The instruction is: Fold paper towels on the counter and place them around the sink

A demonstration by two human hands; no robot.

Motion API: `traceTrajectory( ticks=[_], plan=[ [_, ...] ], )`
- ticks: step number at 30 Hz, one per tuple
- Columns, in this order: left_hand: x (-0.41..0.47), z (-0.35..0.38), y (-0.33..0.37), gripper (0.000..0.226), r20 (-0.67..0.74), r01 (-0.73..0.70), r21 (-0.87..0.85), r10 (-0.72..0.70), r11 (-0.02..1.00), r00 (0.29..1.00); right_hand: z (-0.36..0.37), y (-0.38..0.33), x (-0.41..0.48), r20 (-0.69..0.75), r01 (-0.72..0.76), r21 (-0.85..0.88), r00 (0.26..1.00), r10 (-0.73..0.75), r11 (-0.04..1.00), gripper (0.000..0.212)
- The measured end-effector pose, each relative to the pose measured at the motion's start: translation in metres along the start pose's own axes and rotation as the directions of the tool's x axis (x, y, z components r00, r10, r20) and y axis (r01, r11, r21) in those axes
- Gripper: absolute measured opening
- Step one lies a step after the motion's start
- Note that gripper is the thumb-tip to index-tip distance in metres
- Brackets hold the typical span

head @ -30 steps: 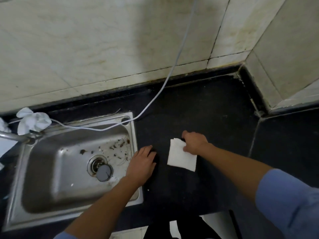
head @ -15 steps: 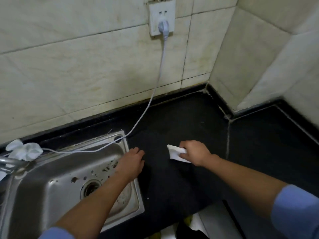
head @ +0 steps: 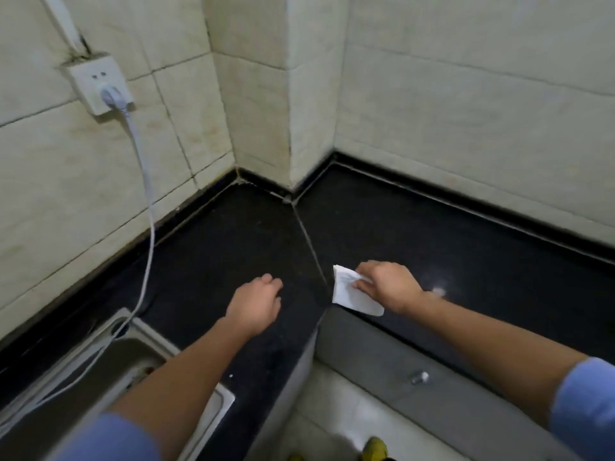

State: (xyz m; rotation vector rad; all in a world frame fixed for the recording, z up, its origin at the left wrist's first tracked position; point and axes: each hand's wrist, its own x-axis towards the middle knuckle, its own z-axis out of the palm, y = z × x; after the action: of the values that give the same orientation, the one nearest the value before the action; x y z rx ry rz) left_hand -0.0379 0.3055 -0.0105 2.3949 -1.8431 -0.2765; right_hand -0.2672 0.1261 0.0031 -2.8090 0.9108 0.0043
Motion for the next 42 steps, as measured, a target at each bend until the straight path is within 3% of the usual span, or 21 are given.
traceTrajectory(
  ticks=[8,14,20,29,35,42],
  plan=[
    [0.037,0.001,0.177,0.026,0.032,-0.337,0.099,0.335,0.936,0.942,-0.03,0.111,-0.177,-0.098,-0.344,-0.007,0.935,0.342,0.939,0.026],
    [0.027,0.032,0.357,0.024,0.052,-0.514,0.111,0.511,0.851,0.858,-0.042,0.196,-0.355,-0.149,-0.562,-0.007,0.819,0.555,0.827,0.026],
    [-0.016,0.079,0.543,0.028,0.102,-0.696,0.045,0.69,0.716,0.716,-0.056,0.265,-0.528,-0.202,-0.743,0.025,0.651,0.732,0.668,0.025],
    [-0.013,0.11,0.74,0.024,0.165,-0.871,0.02,0.858,0.49,0.487,-0.063,0.347,-0.695,-0.246,-0.895,0.078,0.41,0.879,0.439,0.023],
    [0.025,0.135,0.863,0.024,0.144,-0.926,-0.014,0.918,0.377,0.371,-0.086,0.432,-0.753,-0.277,-0.931,0.107,0.309,0.91,0.349,0.021],
    [0.073,0.129,1.021,0.022,0.078,-0.969,-0.052,0.969,0.24,0.236,-0.162,0.533,-0.81,-0.363,-0.96,0.118,0.197,0.911,0.255,0.019]
  ],
)
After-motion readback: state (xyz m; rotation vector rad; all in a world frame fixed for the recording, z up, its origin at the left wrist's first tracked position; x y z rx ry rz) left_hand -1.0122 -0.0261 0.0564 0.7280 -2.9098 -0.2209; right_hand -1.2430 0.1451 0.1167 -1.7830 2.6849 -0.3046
